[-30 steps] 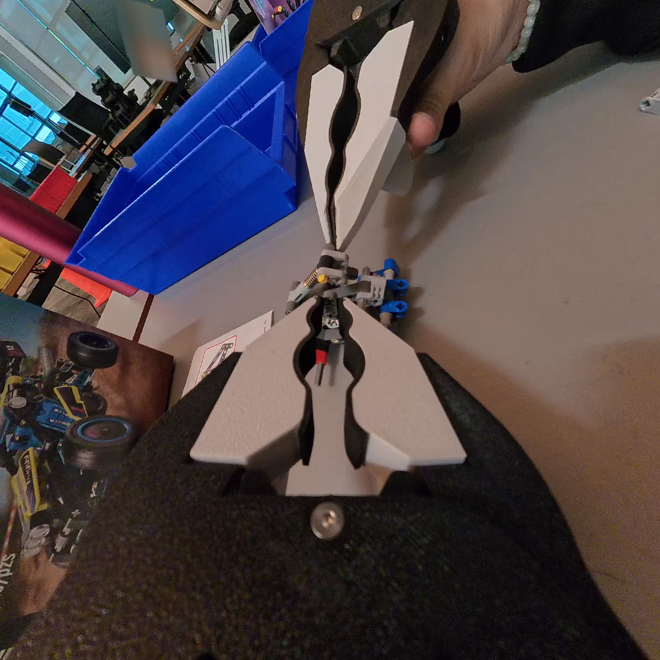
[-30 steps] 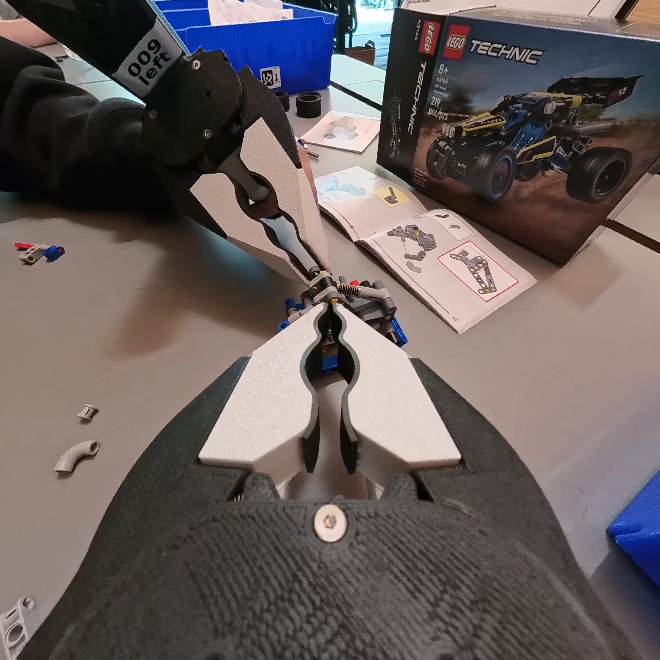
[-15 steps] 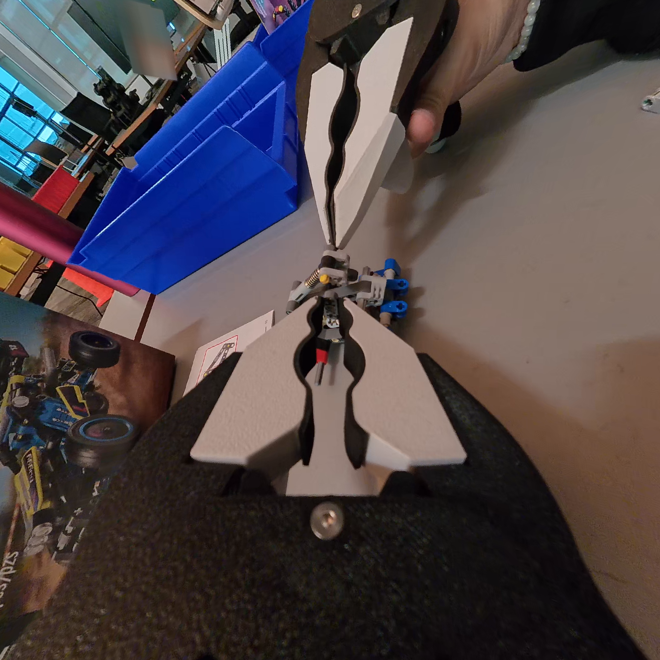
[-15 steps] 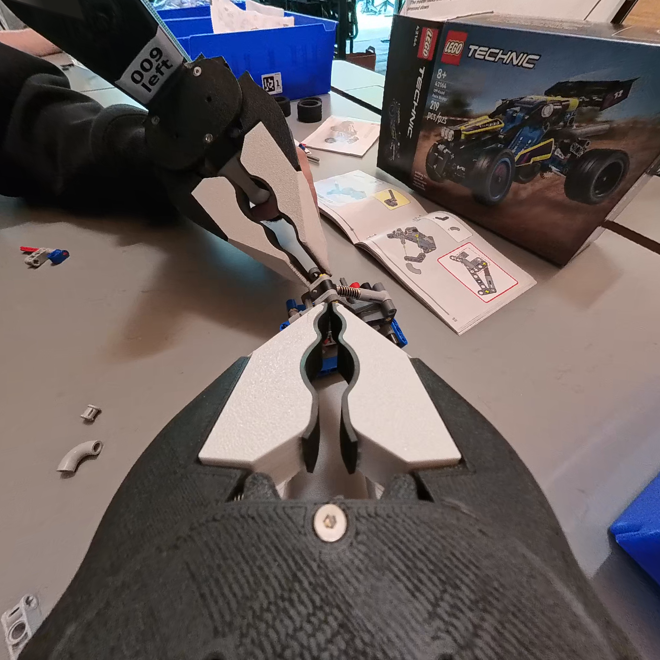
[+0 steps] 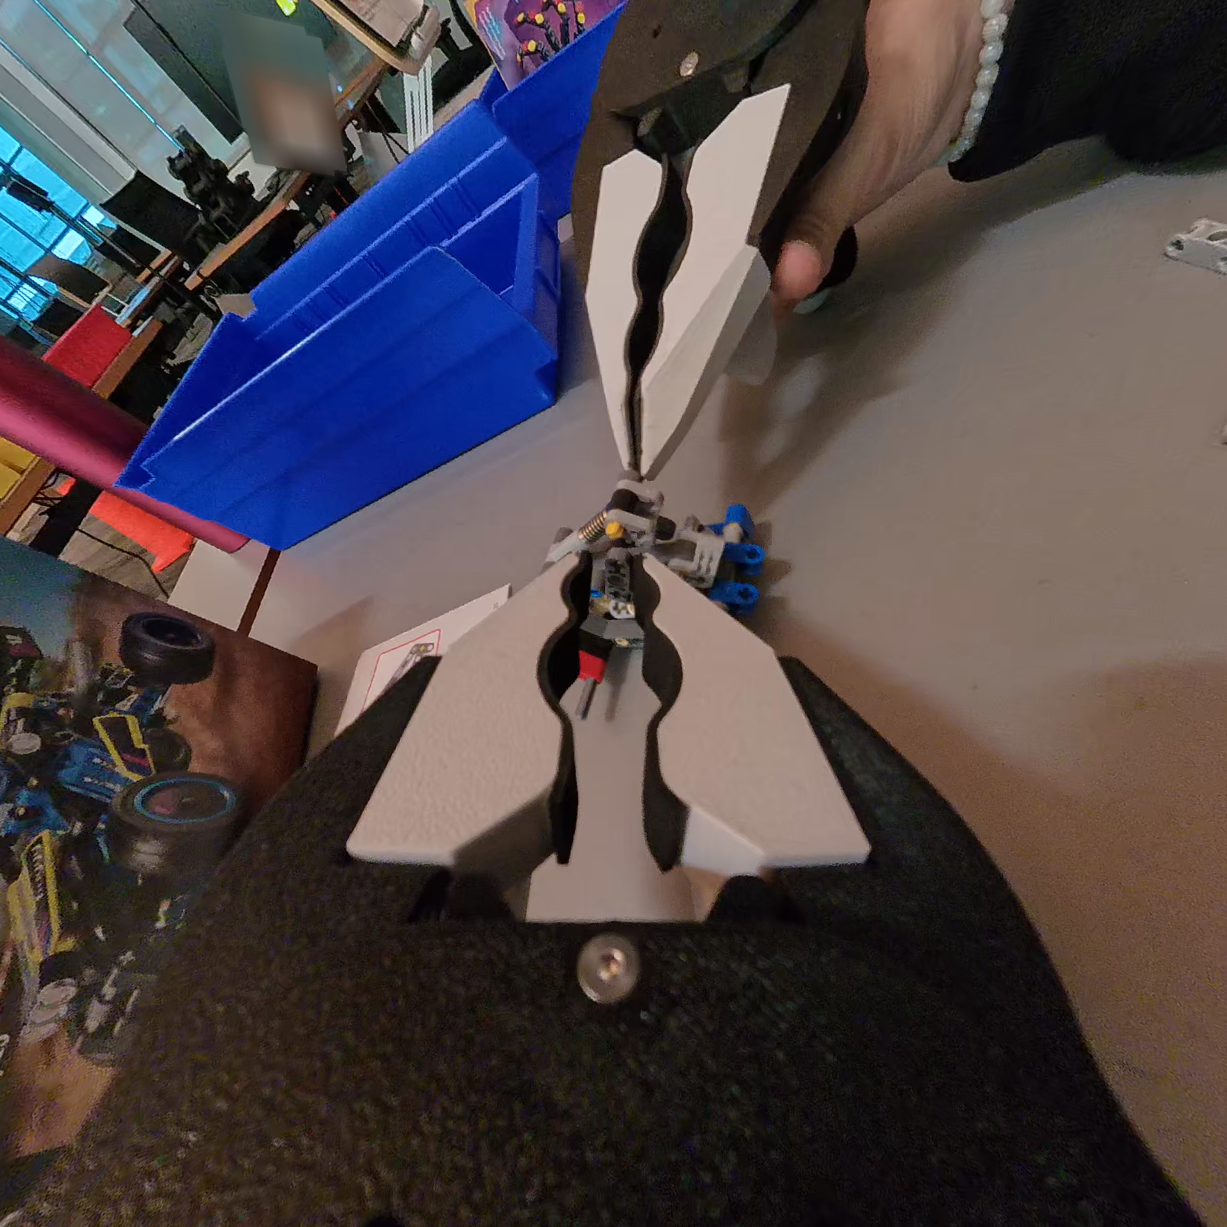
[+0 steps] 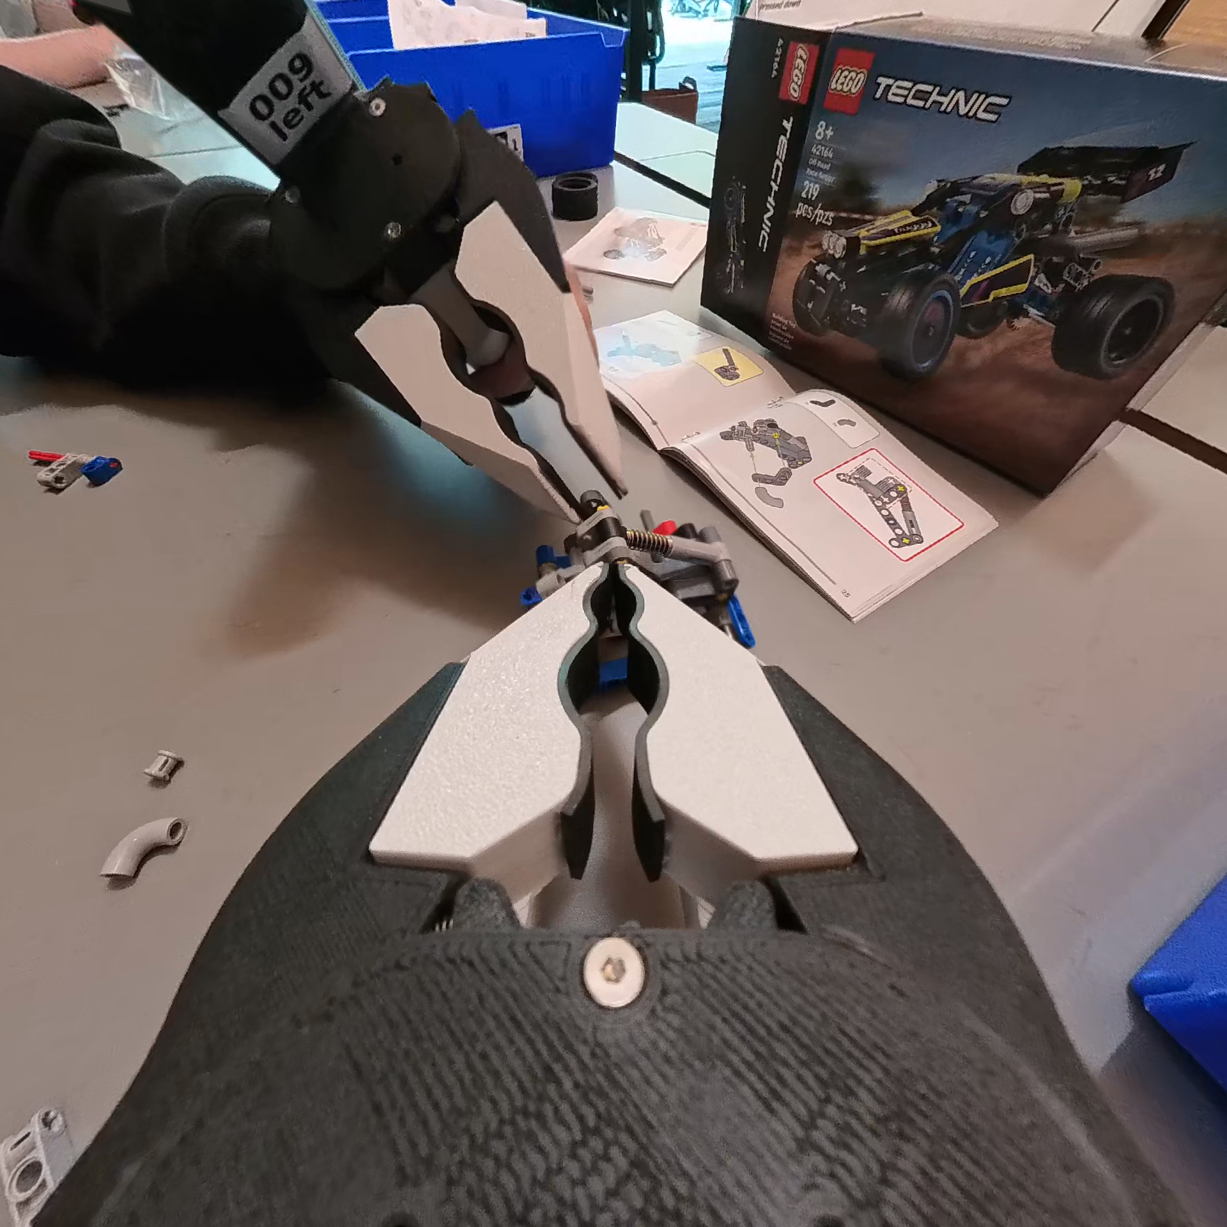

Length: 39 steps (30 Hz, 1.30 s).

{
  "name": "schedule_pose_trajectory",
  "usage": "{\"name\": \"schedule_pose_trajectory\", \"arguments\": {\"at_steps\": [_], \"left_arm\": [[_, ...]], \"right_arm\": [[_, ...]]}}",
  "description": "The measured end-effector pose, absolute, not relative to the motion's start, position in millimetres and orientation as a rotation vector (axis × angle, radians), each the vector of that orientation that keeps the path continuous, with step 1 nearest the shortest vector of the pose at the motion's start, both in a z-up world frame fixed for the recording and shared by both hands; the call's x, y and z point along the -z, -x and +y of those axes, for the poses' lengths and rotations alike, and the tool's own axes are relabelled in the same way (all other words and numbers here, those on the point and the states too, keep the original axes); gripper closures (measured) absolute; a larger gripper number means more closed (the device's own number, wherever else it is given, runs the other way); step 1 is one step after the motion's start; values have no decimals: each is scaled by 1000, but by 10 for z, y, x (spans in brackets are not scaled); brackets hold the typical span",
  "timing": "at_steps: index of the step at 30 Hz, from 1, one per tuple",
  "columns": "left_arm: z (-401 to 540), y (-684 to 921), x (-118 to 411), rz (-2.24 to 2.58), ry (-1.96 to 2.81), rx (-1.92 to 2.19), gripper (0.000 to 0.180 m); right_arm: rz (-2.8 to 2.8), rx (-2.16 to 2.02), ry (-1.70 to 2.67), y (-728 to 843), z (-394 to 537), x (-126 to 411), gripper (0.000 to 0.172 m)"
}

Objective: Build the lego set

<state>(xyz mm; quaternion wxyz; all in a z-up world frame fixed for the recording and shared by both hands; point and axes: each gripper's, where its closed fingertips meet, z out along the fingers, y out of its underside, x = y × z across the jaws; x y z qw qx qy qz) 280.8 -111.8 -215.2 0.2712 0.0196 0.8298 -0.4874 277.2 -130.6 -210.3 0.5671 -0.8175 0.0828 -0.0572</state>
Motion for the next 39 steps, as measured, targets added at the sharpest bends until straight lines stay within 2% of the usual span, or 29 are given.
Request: {"name": "schedule_pose_trajectory", "arguments": {"at_steps": [18,23,24,26,32,39], "left_arm": [[-1180,-2772,2042,2290,-157,1360,162],[-1256,-2787,2179,2430,-177,1266,160],[-1263,-2791,2186,2443,-163,1264,161],[-1271,-2772,2182,2458,-152,1279,175],[-1244,-2853,2103,2490,42,1358,176],[-1244,-2883,2018,2672,448,1610,176]], "right_arm": [[202,135,1923,-2781,-1304,2108,172],[201,142,1923,-2783,-1304,2108,172],[201,142,1924,-2783,-1303,2108,172],[200,139,1926,-2781,-1302,2112,172],[196,130,1915,-2772,-1305,2096,172],[186,218,2015,-2819,-1307,2241,151]]}}
